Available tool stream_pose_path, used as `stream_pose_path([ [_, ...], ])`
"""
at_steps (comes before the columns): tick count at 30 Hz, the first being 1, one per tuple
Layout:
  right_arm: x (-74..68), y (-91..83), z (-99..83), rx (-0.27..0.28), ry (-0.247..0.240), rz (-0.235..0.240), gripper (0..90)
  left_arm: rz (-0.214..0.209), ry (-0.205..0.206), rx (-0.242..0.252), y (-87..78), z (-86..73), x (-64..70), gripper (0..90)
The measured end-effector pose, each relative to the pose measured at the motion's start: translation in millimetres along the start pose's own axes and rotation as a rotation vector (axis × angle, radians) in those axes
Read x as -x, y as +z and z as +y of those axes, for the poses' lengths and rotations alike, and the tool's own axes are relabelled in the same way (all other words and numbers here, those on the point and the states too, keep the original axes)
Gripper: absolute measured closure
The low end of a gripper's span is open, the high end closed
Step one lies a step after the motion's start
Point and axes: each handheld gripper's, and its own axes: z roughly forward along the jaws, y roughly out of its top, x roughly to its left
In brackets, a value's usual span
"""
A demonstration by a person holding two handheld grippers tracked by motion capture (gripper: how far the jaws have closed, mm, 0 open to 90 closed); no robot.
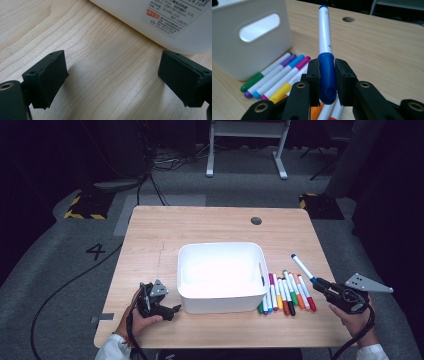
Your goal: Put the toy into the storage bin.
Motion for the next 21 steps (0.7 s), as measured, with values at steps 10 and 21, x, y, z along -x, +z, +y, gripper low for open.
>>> stream_pose_path([
  [10, -16.7, 10.7, 28.7, 0.020, -0.049, 0.102, 75.2, 0.000, 0.000, 0.000, 0.0, 0.0, 0.0, 8.8],
  [21, -39.3, 19.5, 68.8, 0.042, -0.137, 0.192, 75.2, 0.000, 0.001, 0.001, 0.0, 0.0, 0.0, 8.8],
])
